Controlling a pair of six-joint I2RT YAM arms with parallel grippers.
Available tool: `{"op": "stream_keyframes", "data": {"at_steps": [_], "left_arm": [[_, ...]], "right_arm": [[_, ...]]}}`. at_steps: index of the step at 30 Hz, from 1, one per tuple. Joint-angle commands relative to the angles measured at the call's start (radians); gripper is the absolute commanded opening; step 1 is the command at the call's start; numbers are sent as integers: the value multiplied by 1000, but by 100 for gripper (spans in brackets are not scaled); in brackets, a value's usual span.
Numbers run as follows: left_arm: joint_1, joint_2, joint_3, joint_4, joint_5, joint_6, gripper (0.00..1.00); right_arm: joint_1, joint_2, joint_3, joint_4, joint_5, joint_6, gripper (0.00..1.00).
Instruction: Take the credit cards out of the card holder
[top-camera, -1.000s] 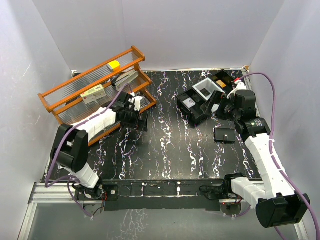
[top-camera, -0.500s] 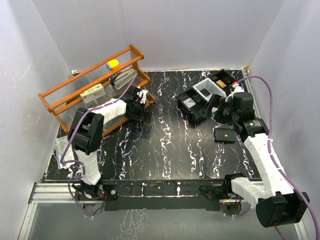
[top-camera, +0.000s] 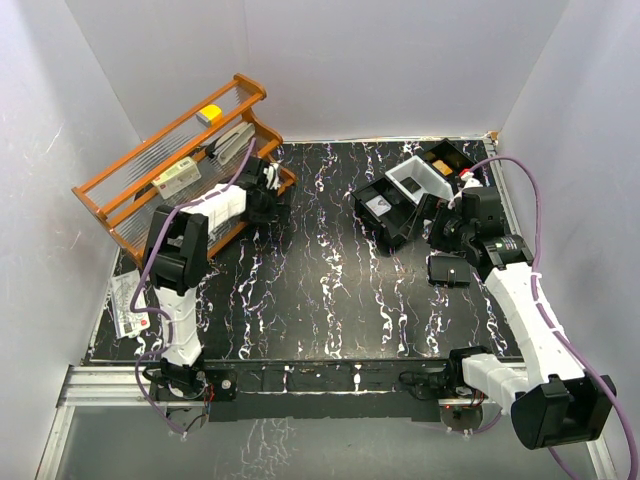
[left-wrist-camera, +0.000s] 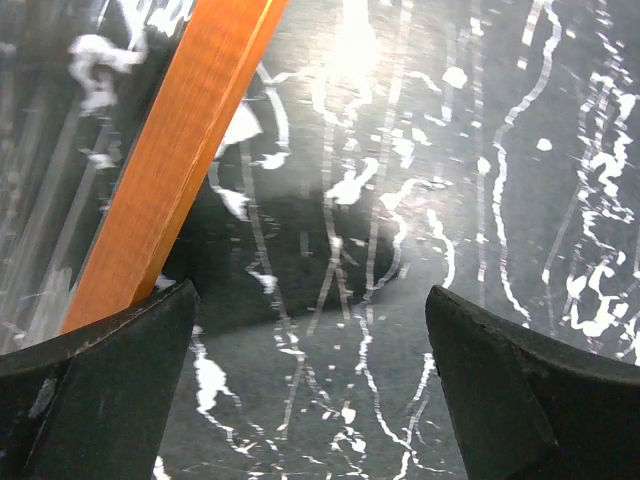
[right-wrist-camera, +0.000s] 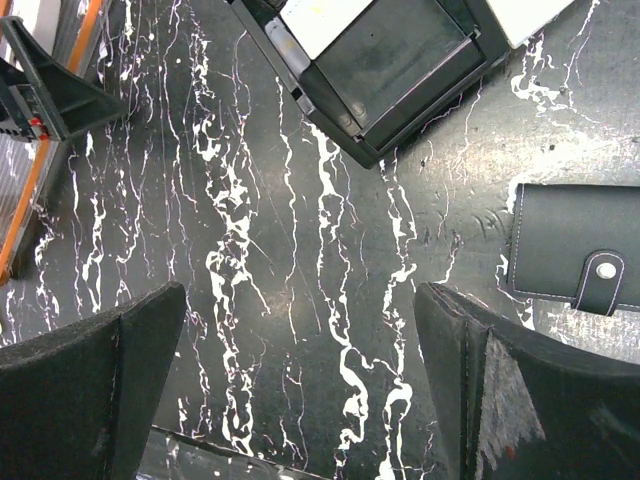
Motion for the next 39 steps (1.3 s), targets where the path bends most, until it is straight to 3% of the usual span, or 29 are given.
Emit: {"op": "stream_keyframes", "data": {"at_steps": [1, 11, 16, 21, 30, 33, 36, 39], "left_arm": [[94, 13, 18, -38, -105, -10, 99], [183, -4, 9, -56, -122, -7, 99], [185, -57, -35, -28, -19, -7, 99], [164, -193, -136, 46, 166, -46, 99], [46, -563, -313, 80, 249, -182, 99], [21, -709, -325, 49, 211, -198, 99], [25, -850, -336, 15, 100, -195, 99], [27, -971, -359, -20, -76, -213, 99]], "right_arm": [[-4, -1, -7, 20, 11, -8, 98], [-4, 15, -19, 21, -2, -8, 98], [-4, 31, -32, 34, 74, 16, 98], [-5, 112, 4, 84, 82, 6, 98], [-5, 360, 221, 126, 183, -82, 98], [-6, 357, 227, 241, 213, -94, 98], [-16, 329, 178, 349, 358, 47, 98], [-45, 330, 129, 480, 237, 6, 98]]}}
